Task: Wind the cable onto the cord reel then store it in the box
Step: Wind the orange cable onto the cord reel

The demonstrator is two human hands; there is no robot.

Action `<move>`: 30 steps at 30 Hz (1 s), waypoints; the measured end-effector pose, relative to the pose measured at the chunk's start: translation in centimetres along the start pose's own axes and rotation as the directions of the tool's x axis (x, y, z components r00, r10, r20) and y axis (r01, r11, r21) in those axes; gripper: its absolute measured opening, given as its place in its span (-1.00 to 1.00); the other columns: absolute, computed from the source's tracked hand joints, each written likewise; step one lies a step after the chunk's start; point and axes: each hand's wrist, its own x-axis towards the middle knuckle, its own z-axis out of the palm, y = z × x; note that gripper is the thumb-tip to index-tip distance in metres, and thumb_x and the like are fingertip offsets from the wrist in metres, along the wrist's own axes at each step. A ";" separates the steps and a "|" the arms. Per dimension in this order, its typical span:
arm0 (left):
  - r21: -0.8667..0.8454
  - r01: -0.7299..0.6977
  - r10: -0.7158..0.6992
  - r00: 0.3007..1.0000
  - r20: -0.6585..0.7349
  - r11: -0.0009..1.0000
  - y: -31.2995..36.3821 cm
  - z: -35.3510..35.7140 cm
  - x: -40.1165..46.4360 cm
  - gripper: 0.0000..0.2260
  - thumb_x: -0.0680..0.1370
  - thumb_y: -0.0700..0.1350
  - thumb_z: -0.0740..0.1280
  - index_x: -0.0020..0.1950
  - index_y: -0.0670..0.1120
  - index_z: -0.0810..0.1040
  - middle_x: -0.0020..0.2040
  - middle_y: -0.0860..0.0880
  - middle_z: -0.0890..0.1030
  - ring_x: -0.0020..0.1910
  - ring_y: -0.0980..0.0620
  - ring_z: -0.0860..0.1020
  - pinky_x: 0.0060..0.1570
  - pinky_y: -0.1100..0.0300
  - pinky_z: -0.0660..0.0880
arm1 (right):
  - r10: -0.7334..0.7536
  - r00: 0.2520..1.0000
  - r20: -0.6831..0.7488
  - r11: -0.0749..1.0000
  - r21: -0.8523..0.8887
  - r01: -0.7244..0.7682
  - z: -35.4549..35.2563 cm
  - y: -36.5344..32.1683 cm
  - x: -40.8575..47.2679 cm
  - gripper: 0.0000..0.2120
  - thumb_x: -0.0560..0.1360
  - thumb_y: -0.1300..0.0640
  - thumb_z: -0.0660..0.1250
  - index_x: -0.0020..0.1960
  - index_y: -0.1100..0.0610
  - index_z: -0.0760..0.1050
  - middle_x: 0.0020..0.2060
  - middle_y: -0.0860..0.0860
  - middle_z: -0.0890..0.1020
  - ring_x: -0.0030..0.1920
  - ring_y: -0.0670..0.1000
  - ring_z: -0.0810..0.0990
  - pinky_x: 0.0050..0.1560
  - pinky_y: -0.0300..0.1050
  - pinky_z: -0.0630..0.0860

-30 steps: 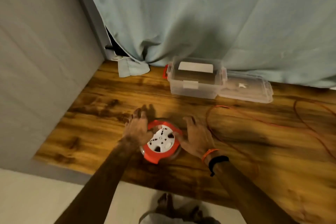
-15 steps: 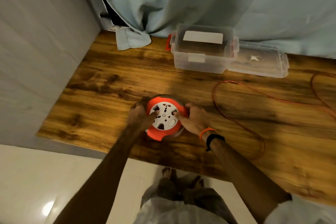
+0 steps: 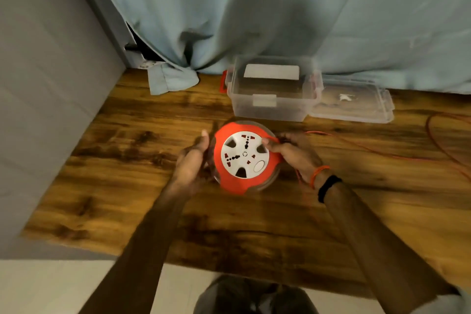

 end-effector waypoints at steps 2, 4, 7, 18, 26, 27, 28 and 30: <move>-0.099 0.118 -0.098 0.977 0.189 0.988 1.2 0.3 0.9 -0.38 0.55 0.40 0.14 -0.40 -0.03 0.62 -0.47 0.00 0.52 -0.50 0.08 0.50 -0.24 0.15 0.48 | -0.057 0.998 0.003 0.992 0.115 0.057 -1.1 -0.8 0.7 -0.68 0.30 -0.07 0.55 -0.04 0.09 0.67 -0.09 0.07 0.74 -0.03 0.11 0.71 0.13 0.19 0.60; -0.140 0.231 -0.165 0.914 0.372 0.963 2.1 0.8 2.0 -0.32 0.49 0.48 0.09 -0.25 -0.05 0.71 -0.25 -0.11 0.67 -0.23 -0.04 0.62 0.02 -0.02 0.50 | -0.096 0.995 -0.002 0.972 0.216 0.094 -1.6 -1.6 1.4 -0.73 0.25 -0.03 0.59 -0.12 0.06 0.69 -0.11 0.09 0.74 -0.06 0.13 0.72 0.13 0.23 0.59; -0.144 0.352 -0.200 0.772 0.603 0.925 2.9 1.9 3.1 -0.28 0.42 0.51 0.18 0.14 -0.04 0.73 0.23 -0.24 0.66 0.23 -0.32 0.58 0.24 -0.37 0.41 | -0.143 0.990 -0.002 0.948 0.286 0.138 -2.0 -2.7 2.4 -0.64 0.19 -0.02 0.62 -0.09 0.12 0.68 -0.09 0.15 0.73 -0.02 0.20 0.70 0.15 0.29 0.56; -0.242 0.425 0.083 0.359 0.930 0.872 3.2 6.0 6.8 -0.23 0.36 0.49 0.31 0.45 0.09 0.49 0.47 -0.21 0.46 0.38 -0.40 0.45 0.28 -0.56 0.19 | -0.442 0.895 -0.057 0.895 0.043 0.445 -2.9 -4.3 5.6 -0.65 0.46 0.02 0.42 0.18 0.18 0.57 0.06 0.08 0.69 0.06 0.07 0.67 0.15 0.15 0.59; -0.304 0.358 0.182 0.336 0.924 0.883 1.8 7.6 8.6 -0.20 0.36 0.51 0.29 0.48 0.09 0.45 0.50 -0.16 0.43 0.43 -0.32 0.40 0.39 -0.51 0.05 | -0.909 0.418 0.001 0.273 -0.757 0.594 -2.2 -3.0 4.4 -0.54 0.40 -0.13 0.40 0.26 -0.01 0.48 0.11 -0.06 0.60 0.13 -0.03 0.51 0.09 -0.08 0.52; -0.313 0.345 0.206 0.314 0.927 0.885 1.9 7.7 8.7 -0.22 0.36 0.49 0.30 0.47 0.08 0.47 0.49 -0.16 0.44 0.42 -0.29 0.42 0.39 -0.50 0.05 | -0.919 0.392 0.045 0.199 -0.805 0.559 -2.2 -2.9 4.0 -0.54 0.39 -0.14 0.39 0.24 -0.03 0.49 0.07 -0.06 0.60 0.09 -0.04 0.52 0.01 -0.12 0.52; -0.322 0.338 0.225 0.296 0.928 0.884 1.9 7.7 8.7 -0.22 0.36 0.48 0.32 0.45 0.06 0.50 0.48 -0.16 0.46 0.40 -0.28 0.46 0.39 -0.48 0.09 | -0.921 0.381 0.080 0.141 -0.843 0.519 -2.2 -2.9 3.5 -0.54 0.37 -0.16 0.37 0.23 -0.04 0.51 0.06 -0.05 0.60 0.06 -0.02 0.54 -0.07 -0.16 0.51; -0.351 0.308 0.262 0.296 0.919 0.884 1.9 7.6 8.4 -0.24 0.34 0.46 0.34 0.39 0.01 0.57 0.41 -0.19 0.54 0.31 -0.29 0.54 0.32 -0.46 0.26 | -0.922 0.363 0.136 0.046 -0.891 0.451 -2.1 -2.9 3.0 -0.52 0.35 -0.21 0.35 0.22 -0.06 0.53 0.02 -0.03 0.61 -0.01 0.02 0.59 -0.19 -0.20 0.43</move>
